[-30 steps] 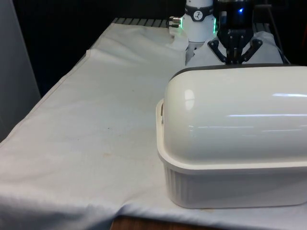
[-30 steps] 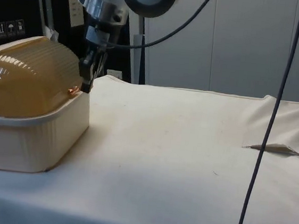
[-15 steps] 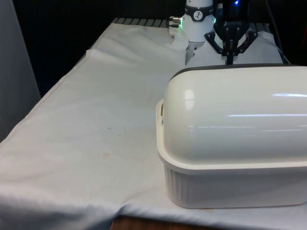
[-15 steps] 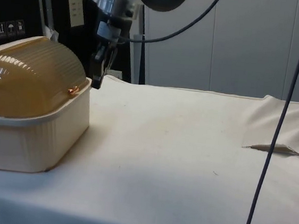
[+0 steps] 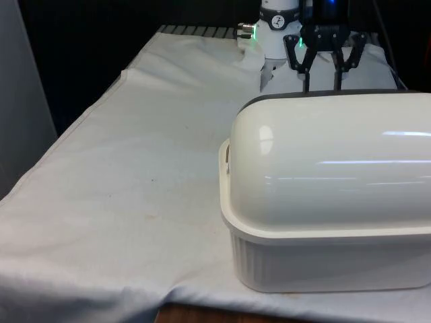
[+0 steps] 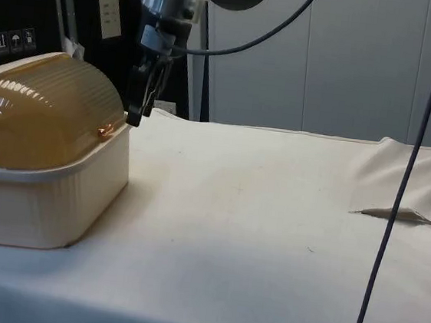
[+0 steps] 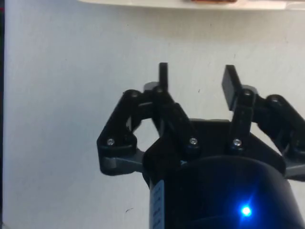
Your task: Open the lid, then close it.
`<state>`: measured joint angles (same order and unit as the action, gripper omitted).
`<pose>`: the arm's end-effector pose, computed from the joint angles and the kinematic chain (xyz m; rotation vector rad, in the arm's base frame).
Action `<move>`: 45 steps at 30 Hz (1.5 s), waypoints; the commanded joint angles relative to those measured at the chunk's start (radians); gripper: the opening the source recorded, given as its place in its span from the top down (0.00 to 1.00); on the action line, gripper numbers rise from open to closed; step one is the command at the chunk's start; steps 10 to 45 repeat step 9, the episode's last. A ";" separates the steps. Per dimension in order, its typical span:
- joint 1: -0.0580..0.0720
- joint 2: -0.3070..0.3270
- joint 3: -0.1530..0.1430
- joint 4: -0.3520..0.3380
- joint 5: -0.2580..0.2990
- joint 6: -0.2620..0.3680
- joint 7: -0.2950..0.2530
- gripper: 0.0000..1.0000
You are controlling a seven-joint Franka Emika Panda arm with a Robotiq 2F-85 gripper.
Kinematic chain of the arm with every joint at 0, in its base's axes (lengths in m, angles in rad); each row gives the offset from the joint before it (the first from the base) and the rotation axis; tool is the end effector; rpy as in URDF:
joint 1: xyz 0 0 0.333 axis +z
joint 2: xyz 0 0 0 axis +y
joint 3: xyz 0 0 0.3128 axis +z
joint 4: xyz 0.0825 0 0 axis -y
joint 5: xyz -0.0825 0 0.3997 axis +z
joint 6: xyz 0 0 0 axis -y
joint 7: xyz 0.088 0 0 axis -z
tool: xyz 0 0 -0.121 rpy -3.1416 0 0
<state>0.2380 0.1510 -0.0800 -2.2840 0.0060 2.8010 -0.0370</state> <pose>0.5692 0.0905 0.2982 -3.0616 -0.2961 -0.5698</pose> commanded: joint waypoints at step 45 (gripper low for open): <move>-0.001 -0.005 0.003 -0.004 0.006 -0.002 -0.003 0.02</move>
